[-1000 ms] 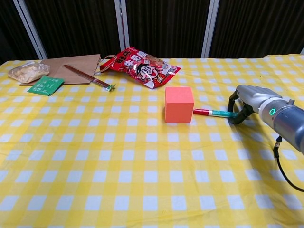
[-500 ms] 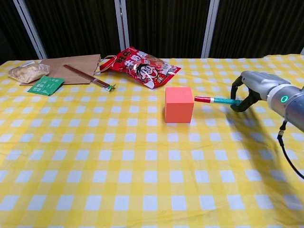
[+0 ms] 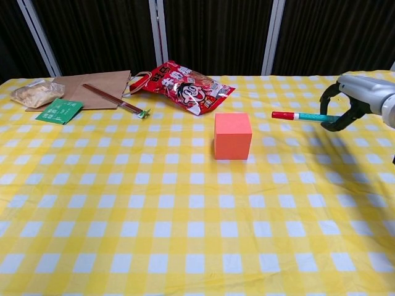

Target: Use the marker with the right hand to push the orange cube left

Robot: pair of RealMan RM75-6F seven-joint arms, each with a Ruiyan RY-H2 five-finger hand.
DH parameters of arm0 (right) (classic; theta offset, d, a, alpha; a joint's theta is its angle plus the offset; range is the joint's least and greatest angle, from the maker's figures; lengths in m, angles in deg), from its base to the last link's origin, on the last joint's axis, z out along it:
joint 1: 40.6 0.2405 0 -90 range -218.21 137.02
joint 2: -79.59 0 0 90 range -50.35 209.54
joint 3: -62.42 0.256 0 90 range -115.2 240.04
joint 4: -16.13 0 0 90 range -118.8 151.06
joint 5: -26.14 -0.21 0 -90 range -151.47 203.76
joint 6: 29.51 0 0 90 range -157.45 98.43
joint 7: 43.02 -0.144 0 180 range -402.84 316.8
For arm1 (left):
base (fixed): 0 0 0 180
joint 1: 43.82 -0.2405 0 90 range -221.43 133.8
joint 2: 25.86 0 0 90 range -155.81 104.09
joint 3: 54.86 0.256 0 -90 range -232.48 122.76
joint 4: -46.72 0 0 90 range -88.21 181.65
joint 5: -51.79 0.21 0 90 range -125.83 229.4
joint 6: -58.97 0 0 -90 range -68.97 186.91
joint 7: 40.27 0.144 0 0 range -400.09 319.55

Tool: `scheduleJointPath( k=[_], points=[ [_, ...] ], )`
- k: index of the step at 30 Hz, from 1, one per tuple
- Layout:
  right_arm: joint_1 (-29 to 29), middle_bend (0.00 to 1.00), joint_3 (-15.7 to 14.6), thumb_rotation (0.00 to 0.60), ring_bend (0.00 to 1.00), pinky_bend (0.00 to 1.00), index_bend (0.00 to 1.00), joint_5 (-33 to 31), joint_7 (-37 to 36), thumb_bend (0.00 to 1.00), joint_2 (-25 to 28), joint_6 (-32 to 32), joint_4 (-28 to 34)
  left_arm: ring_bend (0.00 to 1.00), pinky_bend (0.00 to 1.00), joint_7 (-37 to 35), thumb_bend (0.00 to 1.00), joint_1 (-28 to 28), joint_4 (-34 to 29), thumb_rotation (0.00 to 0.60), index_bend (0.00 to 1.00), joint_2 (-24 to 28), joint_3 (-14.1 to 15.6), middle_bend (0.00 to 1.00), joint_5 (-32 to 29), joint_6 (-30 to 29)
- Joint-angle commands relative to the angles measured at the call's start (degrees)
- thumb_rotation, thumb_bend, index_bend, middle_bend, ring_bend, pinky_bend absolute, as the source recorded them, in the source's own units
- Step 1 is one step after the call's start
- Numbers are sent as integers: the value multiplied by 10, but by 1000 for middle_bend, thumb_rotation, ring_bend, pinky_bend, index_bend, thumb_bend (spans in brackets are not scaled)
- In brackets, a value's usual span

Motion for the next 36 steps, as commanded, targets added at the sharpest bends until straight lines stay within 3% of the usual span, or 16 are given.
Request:
scheduleJointPath(
  k=[1,14,25,36],
  points=[
    [-3,235,-11,600,15,4,657,29,-25,567,10,12,-5,0,0,0,17,1,-1,600,0,0,0,0,-1,1],
    [9,237,-30,600,18,11,657,64,-40,567,-16,27,-43,0,0,-7,17,1,-2,600,0,2,1,0,1,2],
    [31,240,-29,600,21,17,656,51,-20,567,-66,41,-93,0,0,-24,17,2,-2,600,0,8,2,0,3,6],
    [64,246,-14,600,25,19,657,49,8,567,-107,38,-95,0,0,-30,18,6,-5,600,0,16,8,0,6,18]
  ],
)
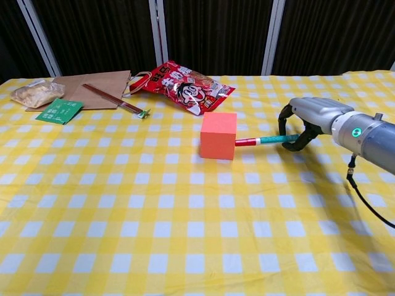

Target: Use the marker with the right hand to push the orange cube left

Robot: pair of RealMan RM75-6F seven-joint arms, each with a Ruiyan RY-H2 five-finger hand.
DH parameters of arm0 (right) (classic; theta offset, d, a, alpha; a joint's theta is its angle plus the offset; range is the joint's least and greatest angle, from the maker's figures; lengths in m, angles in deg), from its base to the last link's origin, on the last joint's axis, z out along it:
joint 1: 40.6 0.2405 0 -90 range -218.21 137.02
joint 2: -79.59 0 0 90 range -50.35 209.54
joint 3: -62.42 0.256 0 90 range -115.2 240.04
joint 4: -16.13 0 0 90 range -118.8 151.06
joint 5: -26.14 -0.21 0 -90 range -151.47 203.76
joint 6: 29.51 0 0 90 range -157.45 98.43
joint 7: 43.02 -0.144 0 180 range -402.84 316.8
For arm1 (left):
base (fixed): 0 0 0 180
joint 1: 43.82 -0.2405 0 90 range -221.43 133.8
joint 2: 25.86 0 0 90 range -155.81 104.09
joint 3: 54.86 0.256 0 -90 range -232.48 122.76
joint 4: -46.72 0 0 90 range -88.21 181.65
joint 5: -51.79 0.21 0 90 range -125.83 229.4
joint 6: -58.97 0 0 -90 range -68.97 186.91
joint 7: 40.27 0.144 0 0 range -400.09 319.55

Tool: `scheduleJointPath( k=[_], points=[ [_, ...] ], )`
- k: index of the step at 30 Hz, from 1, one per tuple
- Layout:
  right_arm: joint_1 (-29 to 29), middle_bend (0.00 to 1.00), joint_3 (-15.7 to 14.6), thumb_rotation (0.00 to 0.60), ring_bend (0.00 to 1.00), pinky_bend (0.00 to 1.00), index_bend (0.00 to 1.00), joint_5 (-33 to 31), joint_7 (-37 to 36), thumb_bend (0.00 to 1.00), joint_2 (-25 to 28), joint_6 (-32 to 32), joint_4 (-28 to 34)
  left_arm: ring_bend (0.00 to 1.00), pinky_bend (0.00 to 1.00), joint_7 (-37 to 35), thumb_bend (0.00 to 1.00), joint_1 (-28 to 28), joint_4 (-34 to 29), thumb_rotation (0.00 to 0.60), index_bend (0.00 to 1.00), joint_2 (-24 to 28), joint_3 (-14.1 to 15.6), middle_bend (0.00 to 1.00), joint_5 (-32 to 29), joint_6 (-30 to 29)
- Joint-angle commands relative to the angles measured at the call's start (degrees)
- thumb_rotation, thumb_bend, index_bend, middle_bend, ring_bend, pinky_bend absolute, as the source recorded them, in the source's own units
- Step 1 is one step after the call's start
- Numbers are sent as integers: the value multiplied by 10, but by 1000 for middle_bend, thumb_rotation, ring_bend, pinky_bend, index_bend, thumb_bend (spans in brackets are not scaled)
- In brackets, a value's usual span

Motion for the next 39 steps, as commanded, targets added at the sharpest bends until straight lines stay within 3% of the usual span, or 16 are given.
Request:
scheduleJointPath(
  k=[1,26,39],
  points=[
    [11,246,6,600,26,19,657,-1,10,567,-10,-1,2,0,0,-2,18,0,-1,600,0,1,0,0,0,1],
    [7,250,13,600,30,19,656,-46,68,567,-8,-26,14,0,0,-2,18,2,-6,600,0,5,2,0,-2,6],
    [45,252,30,600,32,19,657,-60,84,567,-54,-8,-29,0,0,-10,17,6,-8,600,0,10,6,0,0,16]
  ],
)
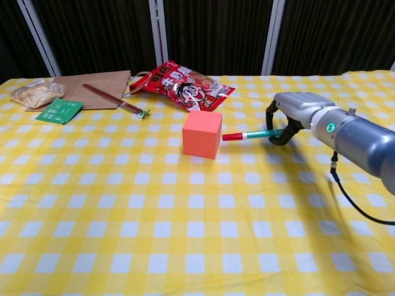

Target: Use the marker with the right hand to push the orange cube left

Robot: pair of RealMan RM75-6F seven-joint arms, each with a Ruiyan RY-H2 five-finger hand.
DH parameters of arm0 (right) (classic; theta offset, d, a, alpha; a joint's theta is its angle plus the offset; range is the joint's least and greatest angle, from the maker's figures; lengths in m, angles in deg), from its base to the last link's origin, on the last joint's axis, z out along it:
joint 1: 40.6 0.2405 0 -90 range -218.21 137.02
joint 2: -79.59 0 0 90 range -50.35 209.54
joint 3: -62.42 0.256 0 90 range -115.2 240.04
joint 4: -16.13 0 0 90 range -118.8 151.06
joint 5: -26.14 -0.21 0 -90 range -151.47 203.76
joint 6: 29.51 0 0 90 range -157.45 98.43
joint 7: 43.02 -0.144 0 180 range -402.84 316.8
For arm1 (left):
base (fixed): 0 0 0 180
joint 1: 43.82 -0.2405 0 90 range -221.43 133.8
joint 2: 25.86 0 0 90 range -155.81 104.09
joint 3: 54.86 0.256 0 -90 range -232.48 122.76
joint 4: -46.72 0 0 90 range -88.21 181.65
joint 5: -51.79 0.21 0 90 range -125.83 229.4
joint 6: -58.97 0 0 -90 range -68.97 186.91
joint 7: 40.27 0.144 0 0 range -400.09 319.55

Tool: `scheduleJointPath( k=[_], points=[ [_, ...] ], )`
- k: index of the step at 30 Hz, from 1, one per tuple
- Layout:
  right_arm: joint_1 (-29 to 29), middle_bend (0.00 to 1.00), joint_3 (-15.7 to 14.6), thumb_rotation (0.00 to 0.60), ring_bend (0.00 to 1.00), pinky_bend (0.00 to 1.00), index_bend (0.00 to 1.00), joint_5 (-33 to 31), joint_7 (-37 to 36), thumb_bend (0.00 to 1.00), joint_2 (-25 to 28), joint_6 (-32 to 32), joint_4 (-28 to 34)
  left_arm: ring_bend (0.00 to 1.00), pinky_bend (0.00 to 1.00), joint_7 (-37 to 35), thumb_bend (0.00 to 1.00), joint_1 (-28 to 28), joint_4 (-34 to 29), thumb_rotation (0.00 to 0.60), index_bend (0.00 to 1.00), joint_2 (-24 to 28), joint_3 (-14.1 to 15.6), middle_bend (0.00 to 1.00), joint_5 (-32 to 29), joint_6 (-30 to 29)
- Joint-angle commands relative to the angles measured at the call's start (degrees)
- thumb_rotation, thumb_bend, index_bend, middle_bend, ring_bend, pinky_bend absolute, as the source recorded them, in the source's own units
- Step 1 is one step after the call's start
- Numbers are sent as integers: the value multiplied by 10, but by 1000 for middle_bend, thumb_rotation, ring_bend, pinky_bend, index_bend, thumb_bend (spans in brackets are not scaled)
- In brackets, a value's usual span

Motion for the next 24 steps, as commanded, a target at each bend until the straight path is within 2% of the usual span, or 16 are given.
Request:
scheduleJointPath(
  k=[1,13,24],
  points=[
    [11,252,5,600,33,19,657,-2,2,566,-14,5,-9,0,0,-2,17,1,-1,600,0,2,1,0,-1,2],
    [51,257,19,600,39,20,657,6,5,568,-61,8,-20,0,0,-12,18,1,-3,600,0,7,4,0,5,4],
    [48,257,17,600,39,20,657,0,17,567,-65,-3,-25,0,0,-16,18,-1,-3,600,0,9,6,0,7,0]
  ],
)
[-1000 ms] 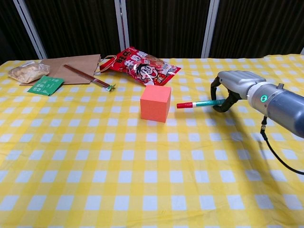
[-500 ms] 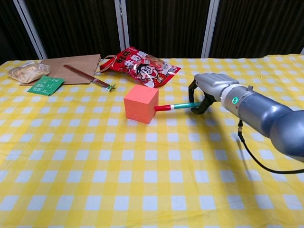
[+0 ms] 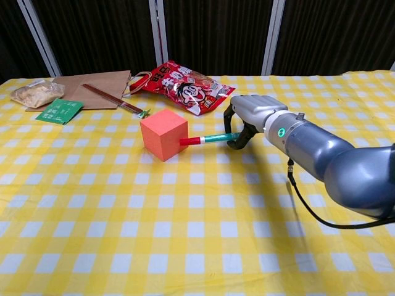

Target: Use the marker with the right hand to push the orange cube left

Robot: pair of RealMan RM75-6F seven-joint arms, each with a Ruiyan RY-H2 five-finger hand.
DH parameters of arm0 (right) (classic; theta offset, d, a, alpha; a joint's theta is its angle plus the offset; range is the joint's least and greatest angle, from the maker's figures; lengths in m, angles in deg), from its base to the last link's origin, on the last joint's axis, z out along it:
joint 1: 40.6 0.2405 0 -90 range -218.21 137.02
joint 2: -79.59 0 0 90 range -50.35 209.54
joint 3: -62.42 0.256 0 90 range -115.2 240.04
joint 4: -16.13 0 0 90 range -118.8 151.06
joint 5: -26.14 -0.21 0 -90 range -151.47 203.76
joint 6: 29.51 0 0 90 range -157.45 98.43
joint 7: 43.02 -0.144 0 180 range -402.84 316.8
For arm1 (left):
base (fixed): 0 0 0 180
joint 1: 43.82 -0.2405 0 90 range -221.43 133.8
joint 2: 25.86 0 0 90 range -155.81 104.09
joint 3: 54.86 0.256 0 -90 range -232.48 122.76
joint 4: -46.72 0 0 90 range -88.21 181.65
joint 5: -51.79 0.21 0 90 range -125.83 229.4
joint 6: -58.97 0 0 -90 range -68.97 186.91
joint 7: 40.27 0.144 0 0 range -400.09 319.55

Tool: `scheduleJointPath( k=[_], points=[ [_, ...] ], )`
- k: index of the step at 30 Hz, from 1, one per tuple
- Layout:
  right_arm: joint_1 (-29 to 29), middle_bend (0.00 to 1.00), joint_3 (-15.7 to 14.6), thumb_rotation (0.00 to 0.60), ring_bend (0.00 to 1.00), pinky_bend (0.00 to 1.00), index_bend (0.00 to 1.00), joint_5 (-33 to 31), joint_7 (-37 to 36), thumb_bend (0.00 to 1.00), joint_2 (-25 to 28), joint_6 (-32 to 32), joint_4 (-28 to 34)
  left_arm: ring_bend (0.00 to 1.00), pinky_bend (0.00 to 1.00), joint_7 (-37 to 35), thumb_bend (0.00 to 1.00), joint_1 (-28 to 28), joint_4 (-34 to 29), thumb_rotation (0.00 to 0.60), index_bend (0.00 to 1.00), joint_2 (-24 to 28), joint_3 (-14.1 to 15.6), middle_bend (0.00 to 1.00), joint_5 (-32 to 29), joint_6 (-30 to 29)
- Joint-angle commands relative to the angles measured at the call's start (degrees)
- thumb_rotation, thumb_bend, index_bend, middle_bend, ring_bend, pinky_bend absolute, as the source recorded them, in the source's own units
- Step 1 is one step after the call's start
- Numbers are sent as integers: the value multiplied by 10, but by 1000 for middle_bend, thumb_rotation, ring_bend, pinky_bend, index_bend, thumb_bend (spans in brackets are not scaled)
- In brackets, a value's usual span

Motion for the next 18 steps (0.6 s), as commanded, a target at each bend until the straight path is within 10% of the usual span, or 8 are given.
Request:
scheduleJointPath(
  k=[1,18],
  points=[
    [-6,257,-3,600,39,20,657,-5,3,567,3,-2,0,0,0,0,18,0,0,600,0,0,0,0,0,-1],
    [-10,257,11,600,39,20,656,-44,47,566,1,-27,17,0,0,4,18,1,-2,600,0,-1,1,0,0,2]
  ],
)
